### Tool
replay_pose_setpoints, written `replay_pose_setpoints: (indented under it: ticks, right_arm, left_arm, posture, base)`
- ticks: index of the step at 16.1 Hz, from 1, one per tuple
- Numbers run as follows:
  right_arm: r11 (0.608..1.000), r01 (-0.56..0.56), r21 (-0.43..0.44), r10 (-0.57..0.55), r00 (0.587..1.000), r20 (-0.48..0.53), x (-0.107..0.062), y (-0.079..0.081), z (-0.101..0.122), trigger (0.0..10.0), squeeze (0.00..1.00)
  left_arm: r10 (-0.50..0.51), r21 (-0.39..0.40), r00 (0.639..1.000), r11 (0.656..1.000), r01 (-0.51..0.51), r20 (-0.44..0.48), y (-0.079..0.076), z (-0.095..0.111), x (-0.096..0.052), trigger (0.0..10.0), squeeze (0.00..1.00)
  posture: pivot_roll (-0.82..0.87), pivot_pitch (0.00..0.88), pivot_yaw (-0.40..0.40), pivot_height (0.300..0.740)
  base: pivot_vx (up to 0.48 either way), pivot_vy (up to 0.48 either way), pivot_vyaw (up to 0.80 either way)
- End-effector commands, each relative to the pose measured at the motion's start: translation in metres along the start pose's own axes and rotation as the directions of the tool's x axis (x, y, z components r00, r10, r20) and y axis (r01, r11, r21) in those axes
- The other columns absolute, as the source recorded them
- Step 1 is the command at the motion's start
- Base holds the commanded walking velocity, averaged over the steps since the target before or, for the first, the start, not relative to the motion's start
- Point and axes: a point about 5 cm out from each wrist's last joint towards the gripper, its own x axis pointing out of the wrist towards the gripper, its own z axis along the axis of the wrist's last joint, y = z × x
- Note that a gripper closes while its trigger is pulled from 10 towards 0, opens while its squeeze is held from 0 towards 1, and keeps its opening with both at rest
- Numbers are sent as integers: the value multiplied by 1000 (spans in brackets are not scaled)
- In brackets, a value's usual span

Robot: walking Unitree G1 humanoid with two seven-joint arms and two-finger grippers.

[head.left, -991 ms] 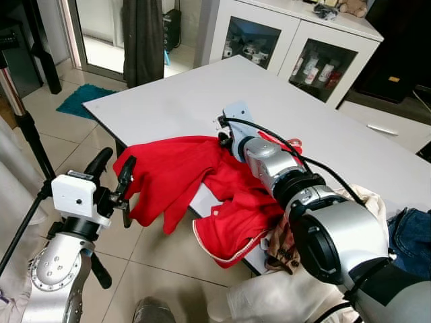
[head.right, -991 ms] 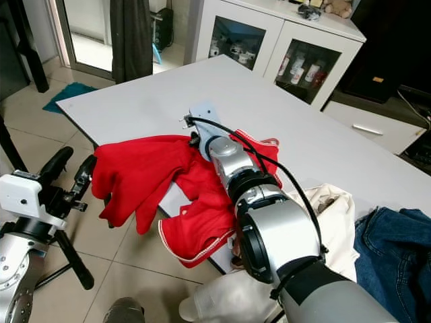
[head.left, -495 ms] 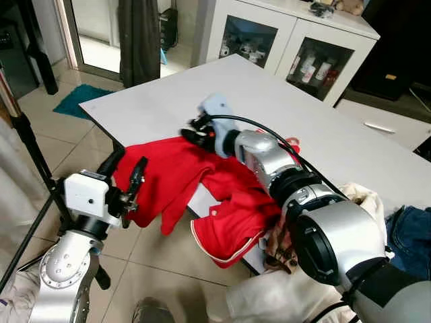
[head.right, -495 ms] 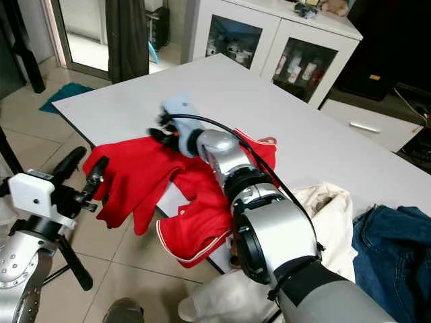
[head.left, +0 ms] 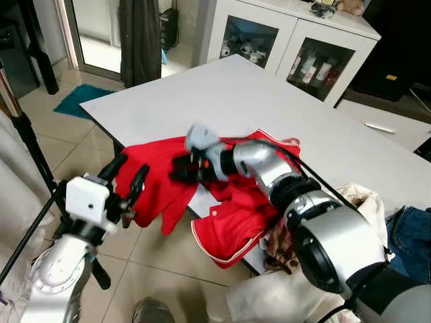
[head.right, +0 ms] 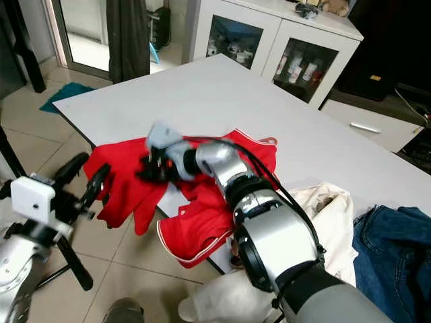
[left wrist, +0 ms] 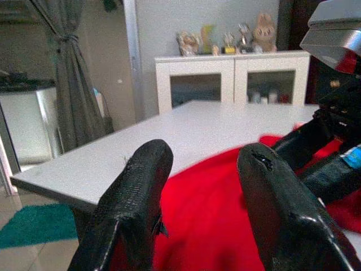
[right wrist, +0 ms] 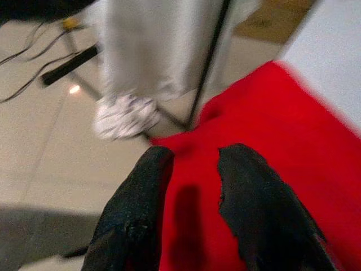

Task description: Hang hanger

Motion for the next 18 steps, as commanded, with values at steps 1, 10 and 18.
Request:
replay_pose_setpoints:
  ticks: [1,10,18]
  right_arm:
    - [999,-47,-14,46,997,-54,-7,1,-9,10000,0]
    - [854,519,-32,-511,827,-235,3,-17,-22,10000,0]
    - [591,806,-19,-745,537,-397,-55,-41,-62,10000,0]
  left_arm:
    - [-21,-8,1000,1000,21,7,-1,4,-2,10000,0]
    - [23,3,1000,1000,-23,-9,15,11,-14,10000,0]
    - [14,-11,1000,1000,-14,-8,9,11,-13,10000,0]
  posture:
    - [367,29,-165,740]
    - [390,22,-172,740]
    - [393,25,-174,740]
  base:
    - [0,0,0]
    - [0,0,0]
    - [0,0,0]
